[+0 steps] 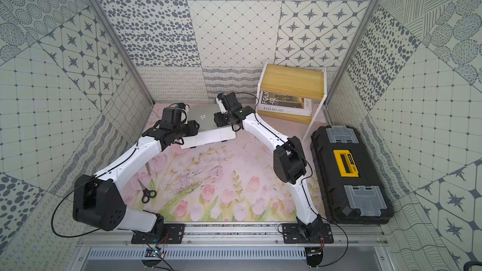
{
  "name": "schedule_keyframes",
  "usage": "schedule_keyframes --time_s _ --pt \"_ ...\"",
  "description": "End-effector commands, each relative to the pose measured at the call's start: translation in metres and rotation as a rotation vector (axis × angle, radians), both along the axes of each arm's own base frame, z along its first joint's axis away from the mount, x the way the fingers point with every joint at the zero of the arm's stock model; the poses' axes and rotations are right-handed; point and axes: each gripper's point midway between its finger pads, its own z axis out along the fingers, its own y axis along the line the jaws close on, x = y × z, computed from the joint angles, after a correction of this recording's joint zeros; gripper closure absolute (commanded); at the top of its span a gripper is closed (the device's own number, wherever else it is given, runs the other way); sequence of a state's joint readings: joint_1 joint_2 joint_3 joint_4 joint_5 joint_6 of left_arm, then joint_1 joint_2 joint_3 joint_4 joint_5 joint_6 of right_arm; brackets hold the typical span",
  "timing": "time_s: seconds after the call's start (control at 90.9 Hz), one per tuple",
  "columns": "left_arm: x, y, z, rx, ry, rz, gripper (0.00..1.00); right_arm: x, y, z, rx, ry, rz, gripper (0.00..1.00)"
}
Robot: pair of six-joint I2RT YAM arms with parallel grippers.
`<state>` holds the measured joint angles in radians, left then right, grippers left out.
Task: Close the laptop lid and set it aside
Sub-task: Close the lid of the laptop.
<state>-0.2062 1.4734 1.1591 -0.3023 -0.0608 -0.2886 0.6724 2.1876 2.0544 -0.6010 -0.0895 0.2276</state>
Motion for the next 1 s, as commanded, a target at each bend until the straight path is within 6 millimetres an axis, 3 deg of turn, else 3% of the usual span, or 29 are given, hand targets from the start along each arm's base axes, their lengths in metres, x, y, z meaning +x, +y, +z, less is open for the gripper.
schedule_keyframes --time_s 0.0,0.319,0.638,0.991 --pt "0.0 0.01 -0.012 0.006 0.016 0.043 0.51 -0.001 -0.002 -0.038 -0.047 0.059 -0.002 0.4" --pt "0.003 0.022 -0.054 -0.005 0.095 0.092 0.39 0.006 -0.01 -0.055 -0.068 0.07 -0.035 0.36" --pt "0.005 0.034 -0.069 -0.015 0.124 0.121 0.38 0.01 -0.015 -0.07 -0.069 0.09 -0.049 0.31" --pt "-0.003 0.049 -0.069 0.003 0.139 0.158 0.37 0.01 -0.028 -0.057 -0.098 0.046 -0.078 0.25"
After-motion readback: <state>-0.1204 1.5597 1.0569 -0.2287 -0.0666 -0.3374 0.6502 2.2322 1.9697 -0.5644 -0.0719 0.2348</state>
